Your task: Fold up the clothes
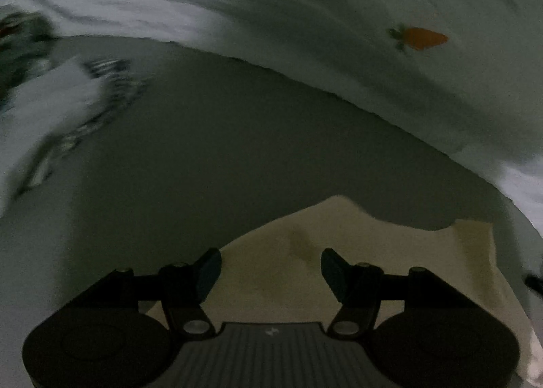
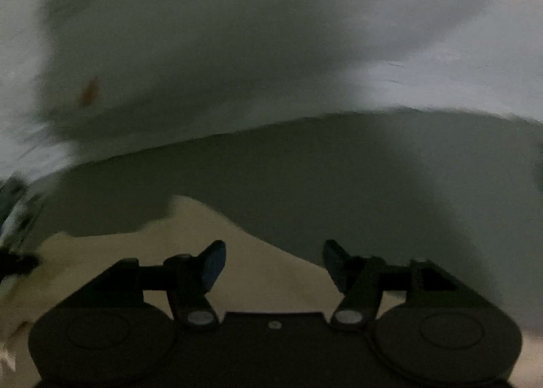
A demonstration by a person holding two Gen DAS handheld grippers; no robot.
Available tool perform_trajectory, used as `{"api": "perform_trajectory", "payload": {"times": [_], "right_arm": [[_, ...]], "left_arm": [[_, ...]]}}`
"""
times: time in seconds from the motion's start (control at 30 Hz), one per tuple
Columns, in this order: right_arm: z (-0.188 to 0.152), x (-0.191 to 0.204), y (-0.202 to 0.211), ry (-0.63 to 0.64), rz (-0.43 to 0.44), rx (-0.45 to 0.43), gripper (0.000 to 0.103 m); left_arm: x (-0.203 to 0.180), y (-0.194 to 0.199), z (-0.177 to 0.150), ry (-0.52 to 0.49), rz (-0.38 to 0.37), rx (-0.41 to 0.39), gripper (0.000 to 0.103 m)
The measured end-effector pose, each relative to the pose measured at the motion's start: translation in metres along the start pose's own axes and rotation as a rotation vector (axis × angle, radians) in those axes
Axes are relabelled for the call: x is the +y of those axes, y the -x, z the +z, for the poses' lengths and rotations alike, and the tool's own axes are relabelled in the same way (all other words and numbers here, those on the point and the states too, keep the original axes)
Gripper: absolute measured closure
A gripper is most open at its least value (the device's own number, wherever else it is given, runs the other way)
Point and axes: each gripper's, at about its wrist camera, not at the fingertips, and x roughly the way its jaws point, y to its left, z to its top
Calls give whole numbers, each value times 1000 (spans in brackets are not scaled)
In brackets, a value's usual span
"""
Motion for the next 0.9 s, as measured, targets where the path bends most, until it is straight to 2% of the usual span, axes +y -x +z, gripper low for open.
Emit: {"api": "perform_trajectory", "payload": {"times": [0.07,0.1,0.13,0.17,0.2,0.23,0.27,0.43,0.57,0.63,0.67,0.7,0.73,0.8,0.87,0.9], "right_arm": [[15,22,-27,88,50,5,33],[22,33,-40,126,68,9,30],[26,41,-53,153,84,32,30],[32,44,-69,176,95,69,33],[33,47,-78,184,99,98,55],[35,49,-87,191,102,126,77],[37,52,-96,199,106,155,93],[45,37,-106,91,109,97,94],[41,35,-102,82,94,63,91],[39,37,-97,94,75,60,68],[38,42,-89,112,19,35,43],[35,45,-80,135,-21,-2,34],[32,46,-70,155,-27,-13,32],[28,48,-48,194,-36,-33,9],[17,43,-22,160,-47,-33,1],[10,40,-9,135,-53,-34,0]], "left_arm": [[-5,-10,4,-49,-50,11,39],[-8,-14,5,-68,-65,17,47],[-10,-19,5,-87,-80,27,73],[-11,-23,6,-97,-93,38,92],[-11,-26,7,-93,-102,48,102],[-11,-28,8,-90,-107,43,102],[-11,-27,9,-94,-111,28,102],[-6,-30,30,-73,-112,-81,102],[2,-57,40,20,-115,-88,101],[-3,-52,40,32,-83,-110,97],[-5,-46,38,31,-56,-138,97],[-7,-38,34,28,-31,-165,90],[-7,-27,30,32,-15,-181,78],[-4,-4,18,54,0,-198,70],[4,19,0,88,19,-204,61],[7,34,-14,104,38,-205,53]]}}
